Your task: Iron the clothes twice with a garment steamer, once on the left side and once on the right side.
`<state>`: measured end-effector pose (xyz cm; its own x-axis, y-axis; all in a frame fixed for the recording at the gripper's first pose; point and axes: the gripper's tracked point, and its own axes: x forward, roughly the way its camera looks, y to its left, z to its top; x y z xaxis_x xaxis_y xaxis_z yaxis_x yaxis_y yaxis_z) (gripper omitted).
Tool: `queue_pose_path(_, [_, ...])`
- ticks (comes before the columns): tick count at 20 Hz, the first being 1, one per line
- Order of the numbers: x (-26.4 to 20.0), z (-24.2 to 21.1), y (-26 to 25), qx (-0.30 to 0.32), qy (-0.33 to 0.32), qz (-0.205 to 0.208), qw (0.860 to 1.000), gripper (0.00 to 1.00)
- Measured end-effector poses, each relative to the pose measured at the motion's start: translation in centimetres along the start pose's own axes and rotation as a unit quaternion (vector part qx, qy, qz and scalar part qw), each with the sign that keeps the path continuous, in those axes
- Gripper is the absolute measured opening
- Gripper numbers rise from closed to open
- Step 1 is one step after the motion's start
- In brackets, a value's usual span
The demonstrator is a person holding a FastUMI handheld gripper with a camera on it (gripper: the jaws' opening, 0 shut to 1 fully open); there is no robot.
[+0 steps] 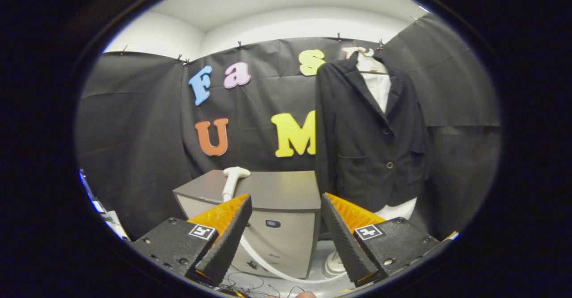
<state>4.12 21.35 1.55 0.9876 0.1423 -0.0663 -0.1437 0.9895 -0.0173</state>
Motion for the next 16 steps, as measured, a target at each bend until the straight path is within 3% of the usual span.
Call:
queue_pose_path(10, [14.0,1.3,9.9,-0.002,0.066,0.11,0.992,0.98])
queue_pose_path(16, [23.6,0.4,13.4,-0.018,0.138,0.148,0.979,0.98])
